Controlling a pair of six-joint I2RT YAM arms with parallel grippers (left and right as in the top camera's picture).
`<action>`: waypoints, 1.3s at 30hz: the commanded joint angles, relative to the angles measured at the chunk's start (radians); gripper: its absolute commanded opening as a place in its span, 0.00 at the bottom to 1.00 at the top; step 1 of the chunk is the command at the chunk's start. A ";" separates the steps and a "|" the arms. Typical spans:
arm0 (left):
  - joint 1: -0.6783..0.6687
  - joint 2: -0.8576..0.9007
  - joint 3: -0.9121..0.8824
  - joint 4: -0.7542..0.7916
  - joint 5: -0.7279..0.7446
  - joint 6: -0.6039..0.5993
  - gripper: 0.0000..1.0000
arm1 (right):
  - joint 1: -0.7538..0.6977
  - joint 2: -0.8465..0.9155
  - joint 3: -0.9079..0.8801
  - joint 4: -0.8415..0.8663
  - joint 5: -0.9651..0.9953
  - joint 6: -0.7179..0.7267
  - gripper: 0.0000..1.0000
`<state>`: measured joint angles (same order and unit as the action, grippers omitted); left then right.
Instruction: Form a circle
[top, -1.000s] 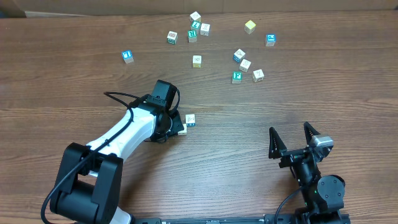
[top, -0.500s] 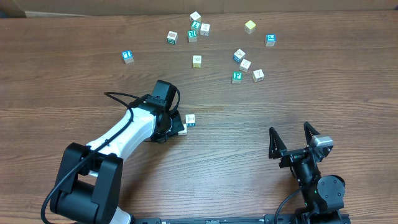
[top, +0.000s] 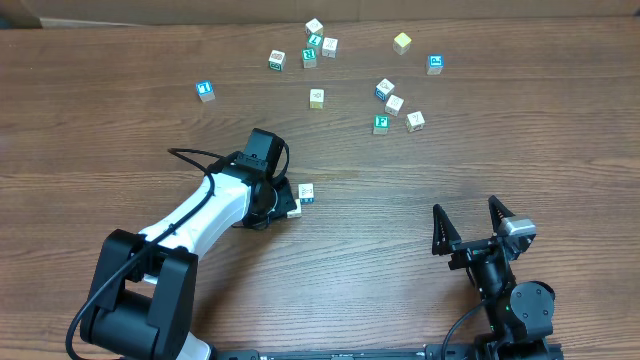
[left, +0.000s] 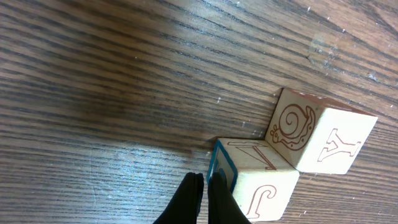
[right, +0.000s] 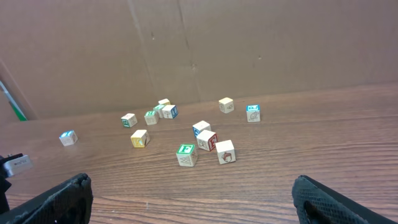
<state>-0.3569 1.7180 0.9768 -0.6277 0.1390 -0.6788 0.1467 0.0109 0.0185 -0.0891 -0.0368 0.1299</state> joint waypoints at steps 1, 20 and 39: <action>0.011 0.010 -0.007 0.000 0.007 -0.002 0.04 | 0.004 -0.008 -0.011 0.007 0.009 -0.004 1.00; 0.225 0.010 0.111 -0.121 -0.168 0.126 0.91 | 0.004 -0.008 -0.011 0.007 0.009 -0.004 1.00; 0.298 0.010 0.111 -0.118 -0.147 0.057 1.00 | 0.004 -0.008 -0.011 0.012 0.008 -0.003 1.00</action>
<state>-0.0582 1.7195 1.0718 -0.7521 -0.0505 -0.5766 0.1463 0.0109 0.0185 -0.0875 -0.0364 0.1303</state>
